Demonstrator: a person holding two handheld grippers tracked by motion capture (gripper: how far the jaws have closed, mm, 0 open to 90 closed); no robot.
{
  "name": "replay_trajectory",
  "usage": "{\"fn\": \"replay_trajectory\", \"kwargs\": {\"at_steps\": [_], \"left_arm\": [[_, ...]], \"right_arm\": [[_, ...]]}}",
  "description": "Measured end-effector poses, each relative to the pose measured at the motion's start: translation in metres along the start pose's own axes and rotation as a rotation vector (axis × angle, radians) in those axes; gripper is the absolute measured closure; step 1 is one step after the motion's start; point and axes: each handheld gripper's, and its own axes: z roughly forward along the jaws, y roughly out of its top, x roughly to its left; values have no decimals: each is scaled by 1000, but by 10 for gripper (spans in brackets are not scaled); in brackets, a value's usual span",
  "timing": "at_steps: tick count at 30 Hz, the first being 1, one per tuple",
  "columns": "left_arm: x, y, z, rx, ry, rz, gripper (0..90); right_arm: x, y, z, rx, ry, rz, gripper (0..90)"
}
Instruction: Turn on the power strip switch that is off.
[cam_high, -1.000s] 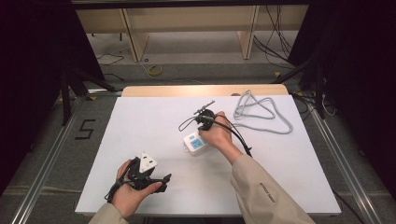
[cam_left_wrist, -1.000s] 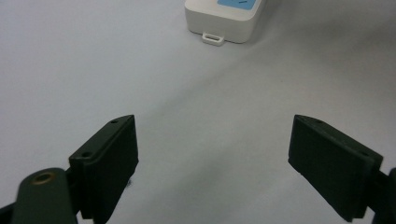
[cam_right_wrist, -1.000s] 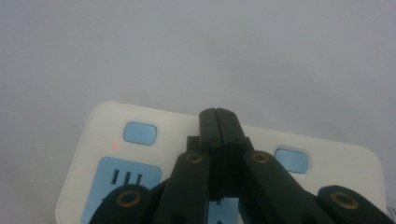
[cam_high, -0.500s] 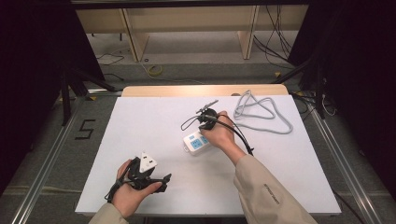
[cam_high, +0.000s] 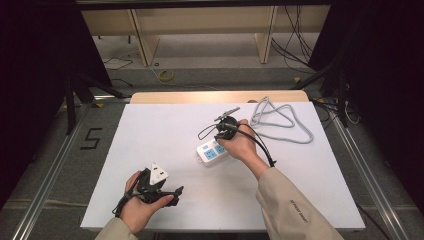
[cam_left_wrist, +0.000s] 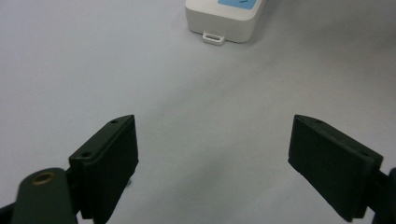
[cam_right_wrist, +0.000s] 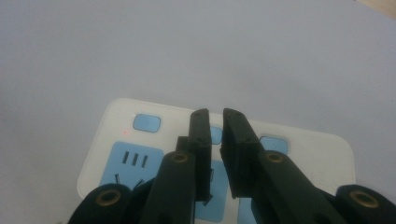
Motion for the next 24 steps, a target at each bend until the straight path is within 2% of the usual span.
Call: {"fn": "replay_trajectory", "kwargs": {"at_steps": [9,12,16,24], "left_arm": [[1,0,0,7,0,-1,155],[1,0,0,7,1,-2,155],[1,0,0,10,3,-2,155],[0,0,1,10,4,-3,155]], "right_arm": [[-7,-6,-12,-33,31,8,767],[-10,-9,-17,-48,61,24,738],[-11,-16,-23,-45,69,19,719],[-20,-29,-40,-43,46,7,649]]}}
